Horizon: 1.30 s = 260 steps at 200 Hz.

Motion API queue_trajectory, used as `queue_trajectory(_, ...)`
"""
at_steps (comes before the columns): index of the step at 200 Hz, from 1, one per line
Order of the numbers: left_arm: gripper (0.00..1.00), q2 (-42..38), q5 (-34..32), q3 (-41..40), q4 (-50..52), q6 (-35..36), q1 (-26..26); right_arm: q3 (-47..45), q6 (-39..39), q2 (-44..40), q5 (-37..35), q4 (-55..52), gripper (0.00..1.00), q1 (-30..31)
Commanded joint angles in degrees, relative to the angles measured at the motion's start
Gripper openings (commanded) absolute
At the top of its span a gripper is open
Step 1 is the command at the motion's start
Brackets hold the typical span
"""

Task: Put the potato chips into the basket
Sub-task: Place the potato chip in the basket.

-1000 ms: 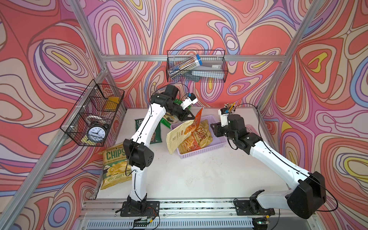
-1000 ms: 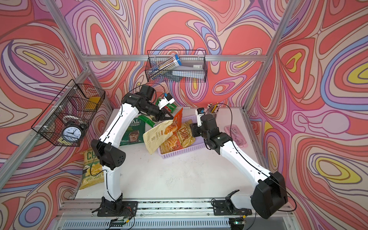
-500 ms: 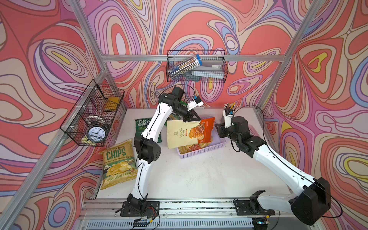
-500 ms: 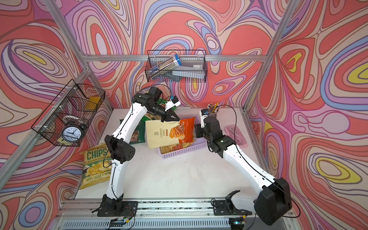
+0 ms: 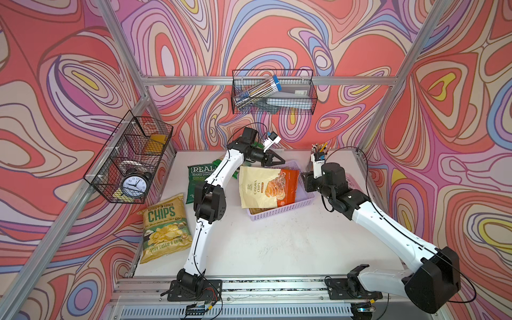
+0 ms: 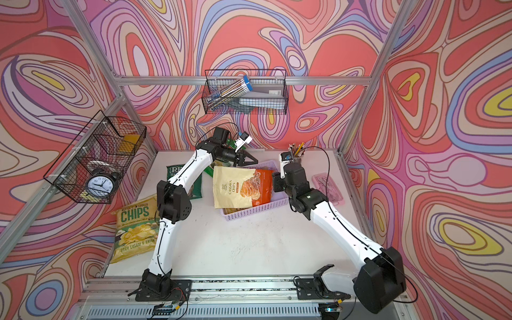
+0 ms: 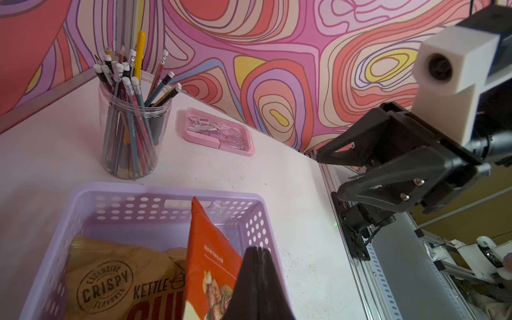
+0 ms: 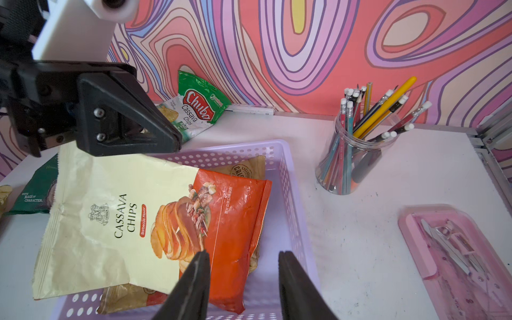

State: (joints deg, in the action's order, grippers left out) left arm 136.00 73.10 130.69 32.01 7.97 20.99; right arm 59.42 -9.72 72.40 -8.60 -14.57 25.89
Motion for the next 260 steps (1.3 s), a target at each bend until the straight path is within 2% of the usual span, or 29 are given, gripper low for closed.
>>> queue_trajectory(1, 0.0, -2.3, 0.0, -4.4, -19.8, -13.4, -0.1, -0.5, -0.4, -0.3, -0.2, 0.6, 0.42, -0.2)
queue_trajectory(24, 0.0, -1.4, -8.6, -3.8, -9.3, -5.7, 0.0, -0.4, -0.4, 0.1, 0.5, 0.5, 0.42, -0.3)
queue_trajectory(41, 0.0, -1.8, -12.9, -3.8, -6.2, -3.3, -0.2, 0.2, 0.2, 1.4, 1.8, 0.1, 0.43, -0.2)
queue_trajectory(51, 0.18, -3.0, -15.9, -4.0, -6.1, -4.2, -0.2, 1.6, 0.8, 3.6, 3.6, -1.1, 0.44, -0.3)
queue_trajectory(60, 0.27, -5.0, -18.6, -4.4, -5.8, -4.2, -0.2, 4.0, 1.1, 6.5, 5.6, -3.0, 0.45, -0.3)
queue_trajectory(67, 0.31, -7.3, -22.9, -5.6, -6.5, -4.7, -0.2, 5.5, 1.1, 8.8, 7.1, -4.0, 0.45, -0.4)
queue_trajectory(75, 0.33, -10.7, -30.8, -7.9, -7.9, -6.4, -0.2, 6.5, 0.5, 11.3, 8.3, -4.1, 0.44, -0.3)
queue_trajectory(90, 0.34, -17.7, -46.2, -13.1, -9.5, -9.6, -0.8, 8.4, -1.0, 16.6, 13.0, -3.6, 0.44, -0.2)
queue_trajectory(101, 0.34, -23.0, -54.3, -17.6, -10.0, -11.4, -1.2, 9.9, -2.5, 20.7, 16.1, -3.5, 0.45, -0.3)
queue_trajectory(126, 0.36, -34.5, -66.6, -26.6, -6.4, -12.8, -1.5, 14.0, -3.9, 30.8, 18.5, -6.6, 0.46, -0.2)
queue_trajectory(157, 0.43, -47.7, -76.0, -38.7, 1.5, -16.1, -1.4, 21.6, -2.0, 41.9, 9.9, -14.0, 0.47, -0.9)
queue_trajectory(196, 0.53, -63.1, -86.1, -55.5, 12.0, -24.9, -1.4, 27.2, 0.2, 46.5, 3.9, -14.0, 0.49, -2.4)
queue_trajectory(206, 0.59, -66.7, -89.1, -59.2, 15.3, -28.3, -1.5, 28.4, 1.0, 47.2, 2.6, -13.7, 0.5, -2.4)
queue_trajectory(232, 0.61, -76.0, -95.3, -69.4, 22.8, -38.8, -1.4, 32.5, 1.9, 50.0, 0.9, -12.7, 0.51, -2.6)
queue_trajectory(246, 0.85, -81.0, -99.2, -73.4, 26.1, -45.1, -1.5, 36.0, 1.7, 51.9, 0.7, -14.5, 0.5, -2.6)
queue_trajectory(260, 0.89, -85.7, -102.6, -75.9, 29.0, -50.8, -1.5, 36.8, 0.6, 51.0, 1.5, -14.6, 0.5, -2.5)
